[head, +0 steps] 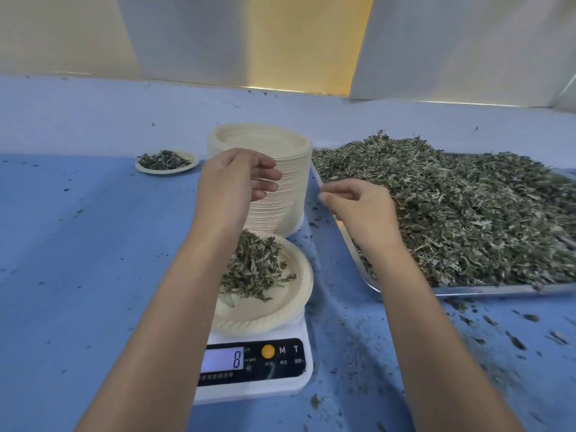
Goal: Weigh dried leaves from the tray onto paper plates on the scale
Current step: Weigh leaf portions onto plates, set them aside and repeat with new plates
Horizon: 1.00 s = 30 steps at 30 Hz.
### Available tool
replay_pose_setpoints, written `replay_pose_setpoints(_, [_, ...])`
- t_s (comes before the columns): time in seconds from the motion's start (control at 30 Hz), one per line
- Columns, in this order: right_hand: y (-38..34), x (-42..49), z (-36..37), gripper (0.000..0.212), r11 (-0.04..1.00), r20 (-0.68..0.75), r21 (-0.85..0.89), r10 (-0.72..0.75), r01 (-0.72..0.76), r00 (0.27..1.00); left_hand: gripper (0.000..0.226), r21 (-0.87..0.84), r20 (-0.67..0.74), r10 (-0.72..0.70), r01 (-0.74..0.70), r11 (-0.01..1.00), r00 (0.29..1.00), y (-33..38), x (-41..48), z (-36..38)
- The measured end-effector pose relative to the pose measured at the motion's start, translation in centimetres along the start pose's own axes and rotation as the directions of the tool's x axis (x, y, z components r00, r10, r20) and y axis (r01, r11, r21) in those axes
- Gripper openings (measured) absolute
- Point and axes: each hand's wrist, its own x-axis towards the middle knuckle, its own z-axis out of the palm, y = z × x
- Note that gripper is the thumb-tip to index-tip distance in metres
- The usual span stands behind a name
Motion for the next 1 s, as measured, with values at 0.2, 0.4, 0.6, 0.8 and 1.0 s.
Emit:
replay_pose_setpoints(0.2, [-4.2, -2.4, 2.6, 0.027, 0.978, 0.518, -0.104, -0.101, 0.180, 0.849, 0.030, 0.002, -0.088, -0.015, 0.015, 1.000, 0.996, -0.2, 0.2, -3.7])
replay_pose_setpoints(0.4, [-5.1, -3.4, 3.4, 0.050, 0.889, 0.661, -0.307, -0.056, 0.339, 0.748, 0.029, -0.019, -0.146, -0.053, 0.051, 0.999, 0.988, -0.3, 0.3, -5.2])
replay_pose_setpoints(0.6, [-4.6, -3.5, 4.1, 0.042, 0.846, 0.658, -0.375, -0.046, 0.379, 0.752, 0.029, -0.031, -0.150, -0.082, 0.078, 0.996, 0.985, -0.5, 0.3, -5.0])
replay_pose_setpoints(0.8, [-4.4, -3.5, 4.4, 0.022, 0.848, 0.586, -0.347, -0.137, 0.400, 0.798, 0.027, -0.049, -0.152, -0.114, 0.108, 0.993, 0.982, -0.6, 0.4, -5.2])
replay_pose_setpoints(1.0, [-4.5, -2.7, 3.5, 0.015, 0.952, 0.435, -0.146, -0.181, 0.267, 0.882, 0.028, -0.101, -0.142, -0.159, 0.145, 0.984, 0.977, -0.3, 0.2, -4.9])
